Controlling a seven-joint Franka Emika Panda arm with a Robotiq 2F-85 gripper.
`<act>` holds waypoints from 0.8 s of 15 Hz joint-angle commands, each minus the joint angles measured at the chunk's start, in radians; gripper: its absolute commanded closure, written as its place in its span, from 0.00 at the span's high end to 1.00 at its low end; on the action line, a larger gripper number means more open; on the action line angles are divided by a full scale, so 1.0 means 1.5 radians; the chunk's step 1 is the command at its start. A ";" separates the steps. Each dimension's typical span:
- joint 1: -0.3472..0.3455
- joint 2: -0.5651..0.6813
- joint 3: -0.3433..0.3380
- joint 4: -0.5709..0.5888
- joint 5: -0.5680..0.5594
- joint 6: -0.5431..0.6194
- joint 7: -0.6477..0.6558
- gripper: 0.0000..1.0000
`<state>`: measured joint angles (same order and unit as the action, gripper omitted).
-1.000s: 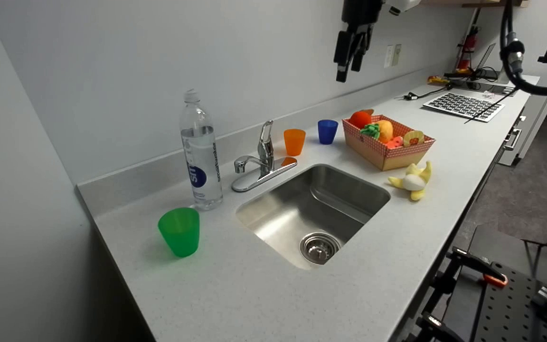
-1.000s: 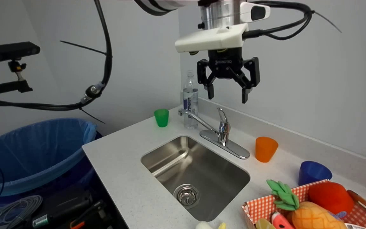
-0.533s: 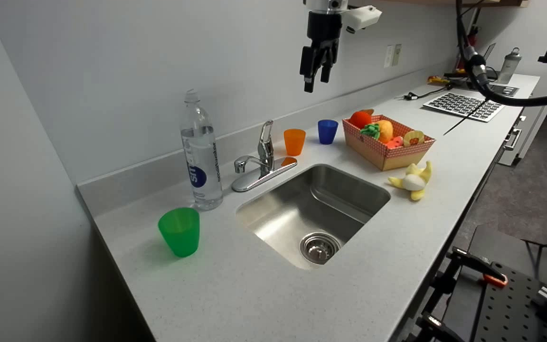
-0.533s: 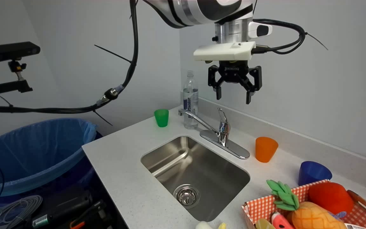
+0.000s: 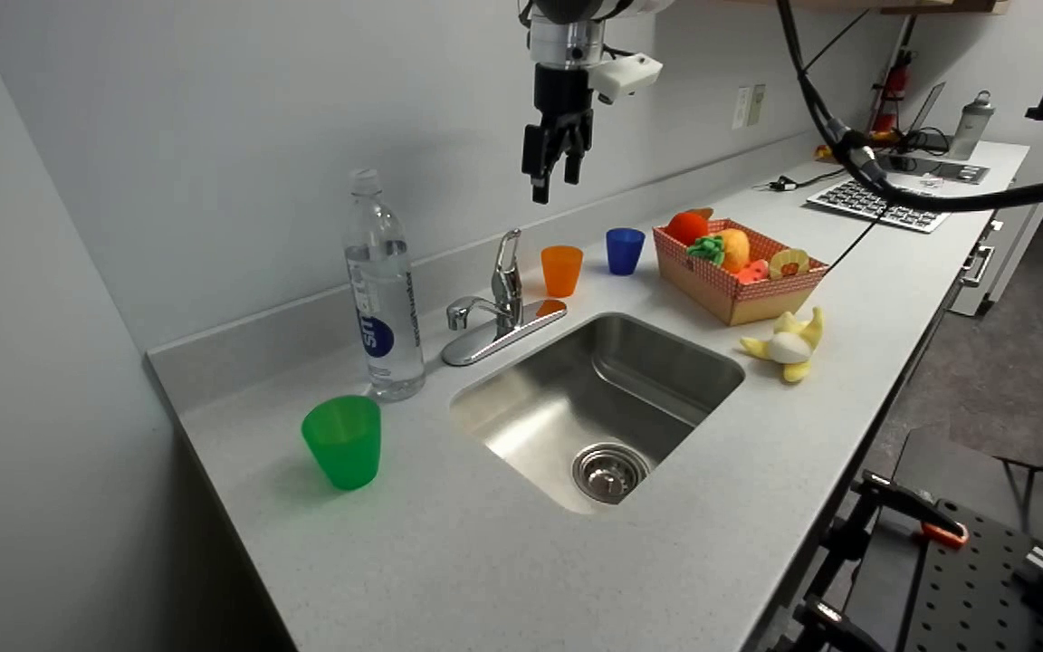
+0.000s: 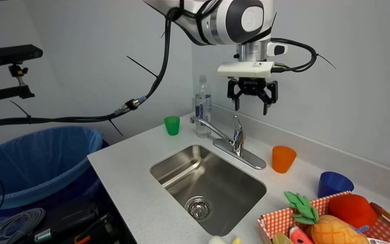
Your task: Pull down the faucet handle
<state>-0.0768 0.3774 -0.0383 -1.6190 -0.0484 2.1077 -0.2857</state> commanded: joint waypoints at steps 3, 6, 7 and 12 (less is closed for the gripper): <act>0.010 0.097 0.009 0.129 -0.017 -0.018 0.018 1.00; 0.015 0.130 0.008 0.163 -0.025 -0.023 0.019 1.00; 0.016 0.140 0.007 0.172 -0.028 -0.025 0.019 1.00; 0.016 0.169 0.012 0.202 -0.032 -0.028 0.006 0.58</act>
<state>-0.0538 0.5886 -0.0264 -1.3909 -0.0787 2.1037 -0.2848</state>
